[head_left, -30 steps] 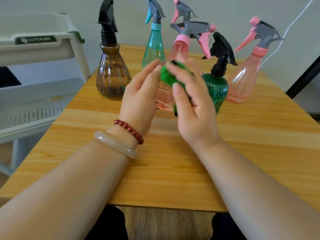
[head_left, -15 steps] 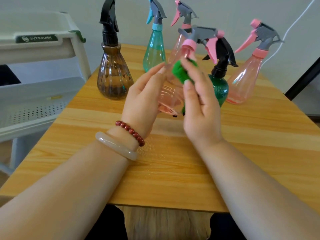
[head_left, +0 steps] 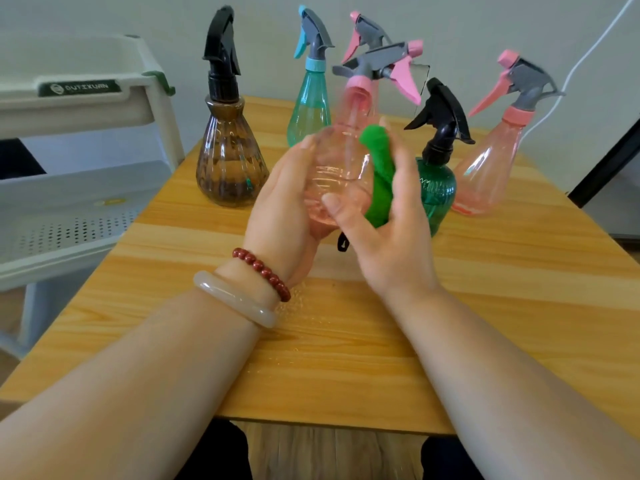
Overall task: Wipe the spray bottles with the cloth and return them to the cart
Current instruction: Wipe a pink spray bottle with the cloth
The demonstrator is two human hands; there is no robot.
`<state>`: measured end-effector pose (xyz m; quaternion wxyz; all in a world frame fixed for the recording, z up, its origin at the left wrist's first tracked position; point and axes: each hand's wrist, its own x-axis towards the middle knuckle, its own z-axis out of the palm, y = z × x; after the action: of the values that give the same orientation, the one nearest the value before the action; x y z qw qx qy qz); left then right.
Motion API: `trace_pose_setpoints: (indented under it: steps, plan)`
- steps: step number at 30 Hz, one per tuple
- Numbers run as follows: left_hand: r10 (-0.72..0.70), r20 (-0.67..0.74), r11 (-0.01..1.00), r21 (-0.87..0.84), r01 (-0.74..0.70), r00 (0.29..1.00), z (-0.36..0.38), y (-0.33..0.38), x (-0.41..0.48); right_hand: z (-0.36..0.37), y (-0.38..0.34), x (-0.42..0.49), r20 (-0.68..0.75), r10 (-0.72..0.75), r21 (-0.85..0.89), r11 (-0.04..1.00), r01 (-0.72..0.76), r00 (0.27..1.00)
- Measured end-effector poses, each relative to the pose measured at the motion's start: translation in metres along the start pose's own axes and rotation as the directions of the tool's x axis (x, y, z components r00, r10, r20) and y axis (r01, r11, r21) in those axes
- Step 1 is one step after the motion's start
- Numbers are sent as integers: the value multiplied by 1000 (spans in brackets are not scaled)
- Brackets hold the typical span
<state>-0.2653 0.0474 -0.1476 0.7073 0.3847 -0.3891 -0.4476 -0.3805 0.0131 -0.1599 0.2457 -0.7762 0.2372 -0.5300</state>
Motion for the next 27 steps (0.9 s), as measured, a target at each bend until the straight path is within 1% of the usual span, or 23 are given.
trace_pose_setpoints:
  steps: [1,2,4,5,7,8,9,11,12,14,16,18,19,20,22,23,24,25,26,27]
  plan:
    - [-4,12,1000,11,4,1000,2,1,0,-3,3,0,3,50,38,998,-50,999]
    - [0,17,998,71,-2,1000,4,0,1,-5,6,-1,-5,77,47,996,-77,997]
    - [40,8,982,185,-40,999,3,-1,3,-9,4,-1,-14,62,24,998,-62,998]
    - [44,-9,978,205,-41,999,1,-1,4,-9,3,0,-19,54,10,999,-54,998]
    - [95,14,955,282,-95,995,-2,1,4,-9,1,2,-28,8,-31,999,-8,1000]
    - [104,37,955,275,-110,994,-3,2,5,-9,1,2,-33,-7,-40,999,6,999]
    - [90,42,971,220,-97,995,-4,3,5,-8,3,2,-45,-20,-58,998,18,999]
    - [32,75,992,123,-41,997,-5,4,5,-7,5,1,-78,-47,-72,997,41,996]
    - [13,85,994,105,-22,996,-6,4,6,-7,5,1,-94,-65,-83,995,57,993]
    - [-17,87,996,88,9,996,-5,1,7,-6,5,1,-94,-154,-125,982,142,984]
    - [-30,80,999,38,27,996,-5,-4,8,-4,5,0,-62,-282,-175,948,267,958]
    - [-39,67,999,19,38,997,-5,-5,8,-1,4,2,-25,-347,-192,922,336,938]
    - [-38,58,998,43,35,998,-4,-6,8,-1,3,3,-21,-346,-199,921,336,938]
    - [-27,45,996,81,23,999,-2,-5,8,-2,2,3,-32,-316,-199,932,304,948]
    - [2,22,992,124,-5,1000,1,-4,6,-4,1,3,-105,-152,-155,979,134,983]
    - [24,17,990,136,-26,1000,2,-3,6,-6,0,4,-137,-76,-117,991,60,988]
    - [40,7,988,149,-40,999,3,-2,6,-6,1,5,-146,-51,-105,994,35,988]
    - [55,1,983,176,-55,998,4,-3,6,-7,2,5,-131,-67,-119,992,51,989]
    - [69,0,975,212,-67,998,4,-4,6,-6,2,4,-106,-118,-152,983,102,987]
    - [72,-4,975,211,-69,997,4,-5,5,-6,1,4,-72,-204,-182,965,188,976]
